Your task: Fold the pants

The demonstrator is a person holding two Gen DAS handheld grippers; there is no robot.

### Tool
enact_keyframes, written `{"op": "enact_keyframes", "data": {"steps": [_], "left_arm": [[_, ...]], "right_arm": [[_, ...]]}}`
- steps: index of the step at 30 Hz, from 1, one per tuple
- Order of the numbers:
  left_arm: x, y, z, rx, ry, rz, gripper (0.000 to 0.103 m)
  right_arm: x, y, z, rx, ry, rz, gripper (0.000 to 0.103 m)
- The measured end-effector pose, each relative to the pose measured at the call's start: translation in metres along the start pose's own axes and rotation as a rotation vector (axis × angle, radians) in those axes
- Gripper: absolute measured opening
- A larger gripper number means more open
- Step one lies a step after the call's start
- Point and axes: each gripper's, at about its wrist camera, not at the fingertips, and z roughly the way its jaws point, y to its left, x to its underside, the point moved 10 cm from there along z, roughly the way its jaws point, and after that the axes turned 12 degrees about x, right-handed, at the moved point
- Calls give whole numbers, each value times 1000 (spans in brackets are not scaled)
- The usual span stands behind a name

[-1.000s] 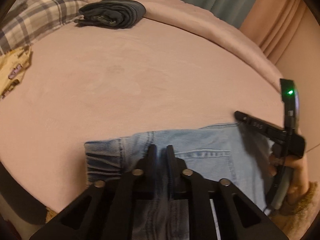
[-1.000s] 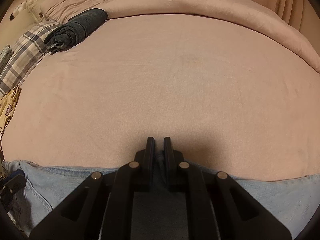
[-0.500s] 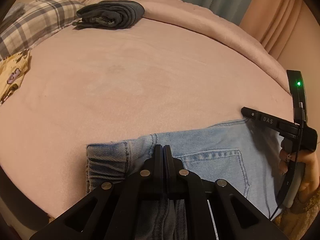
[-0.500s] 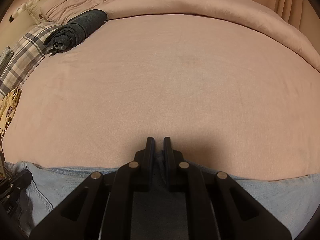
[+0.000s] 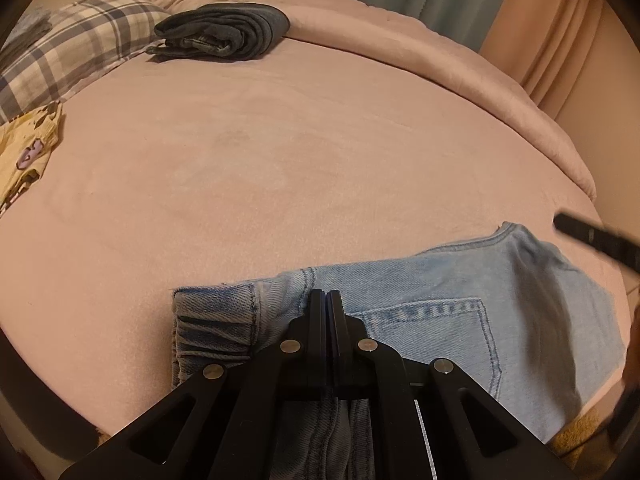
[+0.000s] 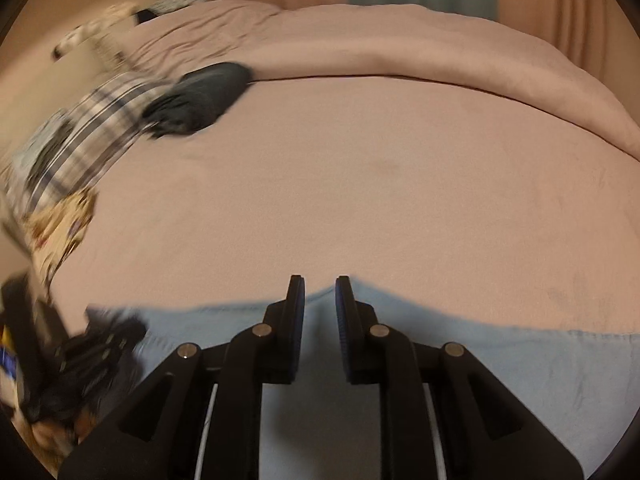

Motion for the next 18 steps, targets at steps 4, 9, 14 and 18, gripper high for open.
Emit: {"op": "enact_keyframes", "data": {"steps": [4,9,14,18], "left_arm": [[1,-1,0,-9,-1,5,8],[0,-1,0,-4,2,4,8],[0,-1,0,-2,2,2,8],[0,-1,0,0,3,1,8]], "right_arm": [[33,19,21,-37,78,-44,14],[54,8,52,106,69,-83,10],[51,-31,51,230,59,-42,9],[55,-75,46,231,64,33,4]]}}
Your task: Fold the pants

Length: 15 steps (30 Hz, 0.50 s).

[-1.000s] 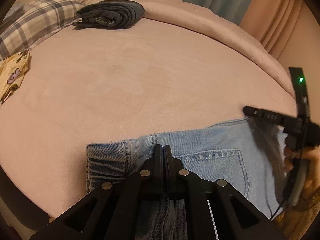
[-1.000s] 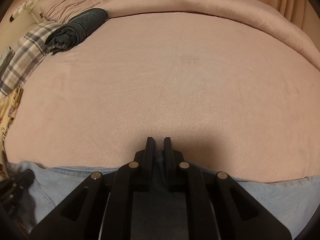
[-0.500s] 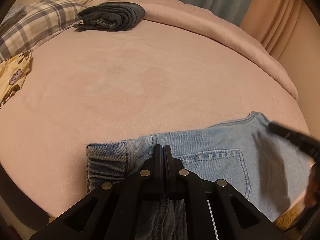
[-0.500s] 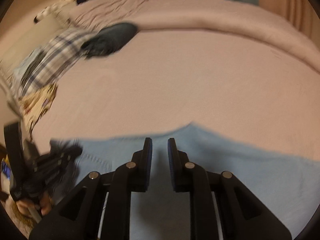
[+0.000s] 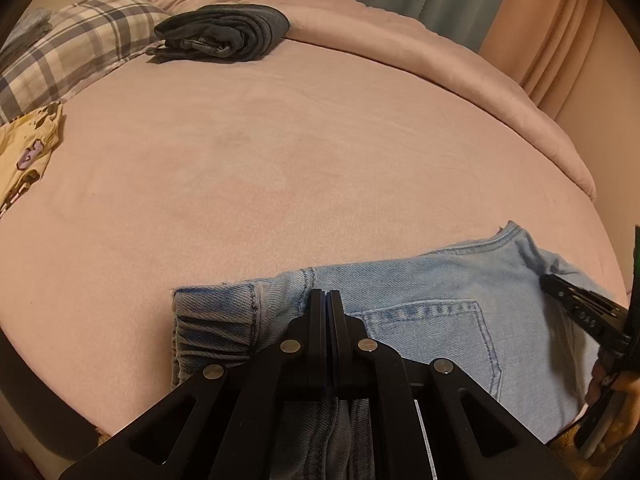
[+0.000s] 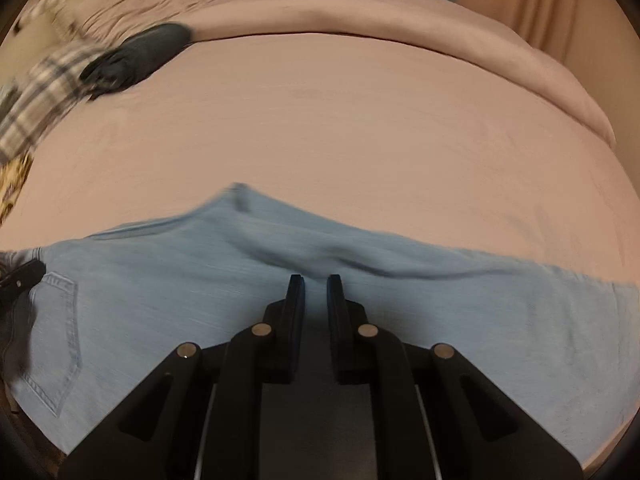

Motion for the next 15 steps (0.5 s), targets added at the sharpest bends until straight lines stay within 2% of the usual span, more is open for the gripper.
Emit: {"op": "enact_keyframes", "data": {"steps": [1,3,8,11,12,13,14,15], "left_arm": [[0,0,0,0,0,-1,8],[0,-1,0,-5,0,1,8],[0,-1,0,-5,2,-4,8],[0,-1,0,-3,5,-8,8],[0,-1,0,-7,4,-7,8],[0,-1,0,-11,5,-4,8],[0,0,0,-16,6,-1,8],[0,-1,0,-23,6,1,8]], "right_arm": [[0,-9,1,-3,6,10,0],[4,-30,2,17,15,32,0],[14,-87,7,127,14,88,0],[24,-138,8,223,9,127,0],[27,-145,7,216,6,131,0],[29,-151,6,158,1,149,0],[33,-162,6,189,10,159,0],[39,-188,5,344,17,139,0]]}}
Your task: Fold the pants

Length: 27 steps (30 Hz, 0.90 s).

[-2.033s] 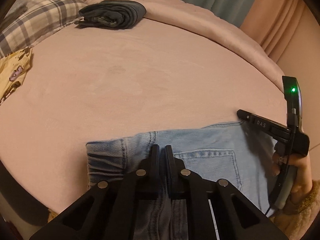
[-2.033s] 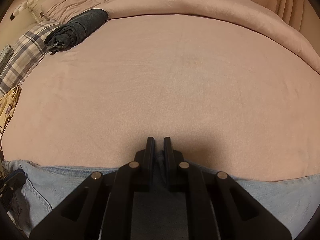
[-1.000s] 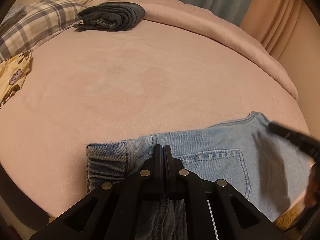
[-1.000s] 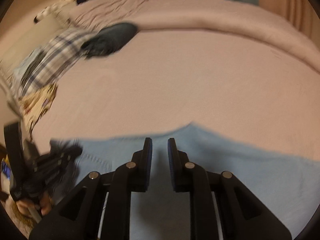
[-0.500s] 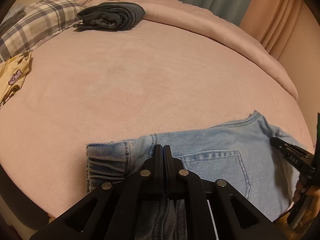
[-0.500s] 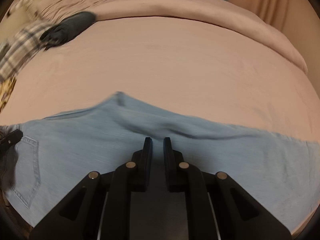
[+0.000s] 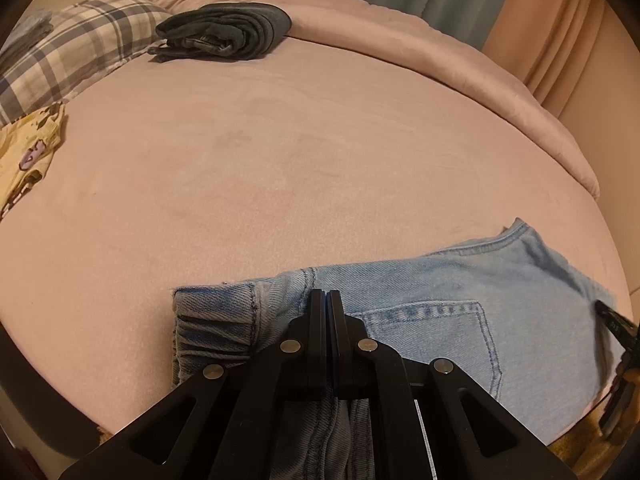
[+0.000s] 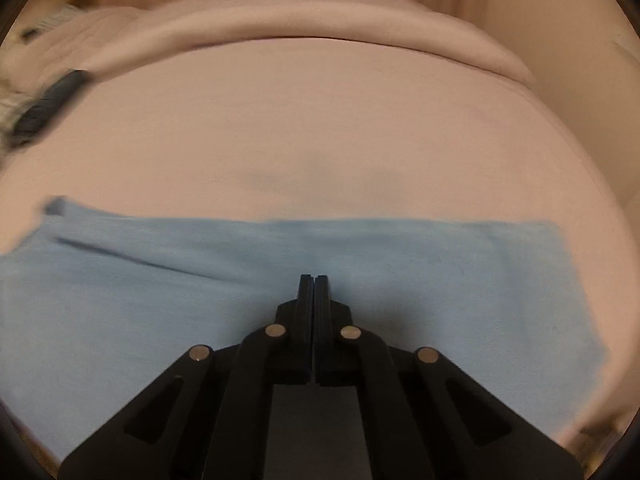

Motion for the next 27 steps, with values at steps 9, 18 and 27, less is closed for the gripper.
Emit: {"op": "enact_keyframes", "data": {"steps": [9,18,27], "left_arm": [[1,0,2,-21,5,-9,8],[-7,-33,-32,-44,-38,23,8],[44,-109,-11,222,120,119,8]], "right_arm": [[15,-107,32,230,19,83,0],[25,-146,8,131,29,231,8],[71,-125,-22,-63,56,281,32]]}}
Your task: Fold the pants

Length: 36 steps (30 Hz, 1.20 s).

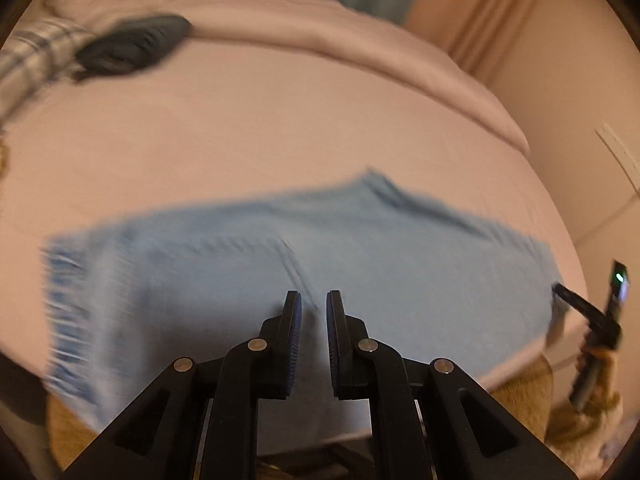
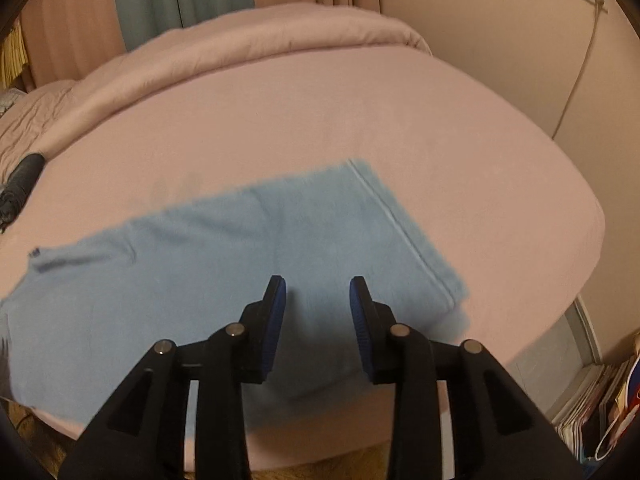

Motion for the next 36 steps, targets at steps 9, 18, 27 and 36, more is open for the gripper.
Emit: {"op": "enact_keyframes", "data": {"steps": [9,18,27,36], "left_arm": [[12,34,20,-46,23,-79,8],[15,-16,20,10,80,13,9],[23,-56,41,80,163,98,9],[34,-58,45,67,198,109,9]], "right_arm": [[17,-51,20,121,0,125,20],[17,-58,11,151,-5,164,25],[27,-73,12,148,10,205,44],[-1,-72,32,98,-20,199,12]]}}
